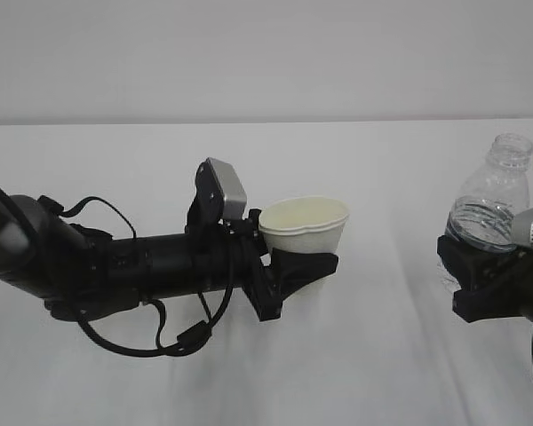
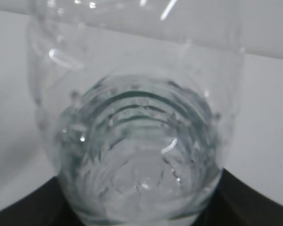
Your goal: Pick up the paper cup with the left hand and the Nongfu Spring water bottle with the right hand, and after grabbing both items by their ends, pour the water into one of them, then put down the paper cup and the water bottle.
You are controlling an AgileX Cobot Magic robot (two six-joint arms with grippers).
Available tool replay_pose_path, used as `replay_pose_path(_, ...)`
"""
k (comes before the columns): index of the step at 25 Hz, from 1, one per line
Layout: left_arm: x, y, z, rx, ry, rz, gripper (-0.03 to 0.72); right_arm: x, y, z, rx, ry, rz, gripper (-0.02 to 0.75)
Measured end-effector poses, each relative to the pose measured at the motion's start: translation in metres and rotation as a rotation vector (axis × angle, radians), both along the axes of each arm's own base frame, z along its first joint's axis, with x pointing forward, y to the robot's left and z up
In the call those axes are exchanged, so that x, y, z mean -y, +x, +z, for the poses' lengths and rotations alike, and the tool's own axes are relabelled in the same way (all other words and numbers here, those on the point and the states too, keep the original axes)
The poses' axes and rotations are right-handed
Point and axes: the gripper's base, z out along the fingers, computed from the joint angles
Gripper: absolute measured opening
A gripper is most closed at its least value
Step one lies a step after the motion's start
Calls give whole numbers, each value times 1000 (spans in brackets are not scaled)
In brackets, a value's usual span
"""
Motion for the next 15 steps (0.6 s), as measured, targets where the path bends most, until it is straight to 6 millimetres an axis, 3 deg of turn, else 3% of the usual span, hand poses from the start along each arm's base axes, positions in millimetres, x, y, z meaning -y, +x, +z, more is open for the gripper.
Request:
replay_pose_path(6, 9, 11, 12, 11, -42, -21, 403, 2, -14, -6, -43, -5, 0, 428)
replay_pose_path(15, 22, 0, 4, -16, -28, -74, 403, 3, -25, 12, 25, 24, -6, 428)
